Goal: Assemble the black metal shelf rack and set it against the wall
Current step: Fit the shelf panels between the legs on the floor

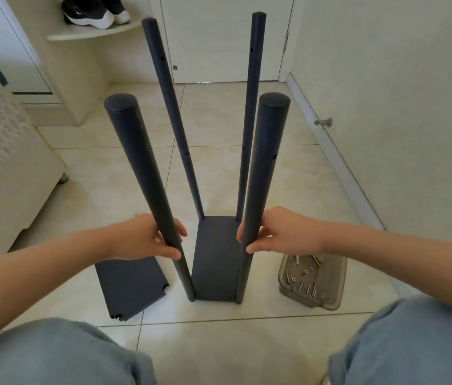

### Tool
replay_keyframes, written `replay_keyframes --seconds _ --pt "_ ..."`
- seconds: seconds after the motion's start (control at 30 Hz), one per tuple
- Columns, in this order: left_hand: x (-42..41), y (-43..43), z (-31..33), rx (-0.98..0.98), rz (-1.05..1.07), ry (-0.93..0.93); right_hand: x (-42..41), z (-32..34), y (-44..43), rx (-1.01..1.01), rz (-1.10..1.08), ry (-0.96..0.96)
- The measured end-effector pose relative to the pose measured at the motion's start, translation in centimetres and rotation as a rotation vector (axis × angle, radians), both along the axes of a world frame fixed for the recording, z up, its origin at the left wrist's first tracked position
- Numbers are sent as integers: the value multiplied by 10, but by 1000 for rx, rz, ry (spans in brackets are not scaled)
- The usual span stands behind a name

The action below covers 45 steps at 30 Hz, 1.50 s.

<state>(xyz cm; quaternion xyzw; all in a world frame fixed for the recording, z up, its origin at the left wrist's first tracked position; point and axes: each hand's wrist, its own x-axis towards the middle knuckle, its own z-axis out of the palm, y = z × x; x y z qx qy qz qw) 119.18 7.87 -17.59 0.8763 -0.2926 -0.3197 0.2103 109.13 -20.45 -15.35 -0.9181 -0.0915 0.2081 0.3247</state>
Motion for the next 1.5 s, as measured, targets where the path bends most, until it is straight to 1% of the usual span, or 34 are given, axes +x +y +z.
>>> replay_keyframes --seconds 0.13,0.27,0.37,0.5,0.7,0.87,1.0,1.13,1.23,1.37,1.5 --pt "2 -8 3 -41 39 -49 -7 -9 8 20 -40 -14" --pt "16 -7 2 -65 199 -92 -14 -12 13 66 -117 -35" --pt "25 -7 -1 -78 299 -173 -13 -9 25 80 -138 -82" --pt "31 -14 -2 -121 387 -290 -4 -2 47 38 -156 -137" --pt "34 -24 -8 -144 562 -337 4 -9 79 0 -124 -169" --pt "42 -28 -12 -181 610 -372 19 -16 97 -1 -40 -151" --pt "46 -32 -12 -171 616 -392 25 -21 104 19 -51 -132" --pt "49 -27 -14 -156 596 -366 31 -24 99 107 -90 -117" --pt "48 -18 -16 -162 601 -327 32 -26 83 110 -114 -98" --pt "44 -10 -16 -134 580 -271 35 -28 36 26 -236 -111" --pt "38 -4 -5 -18 511 -150 41 -32 -19 -154 -441 -96"
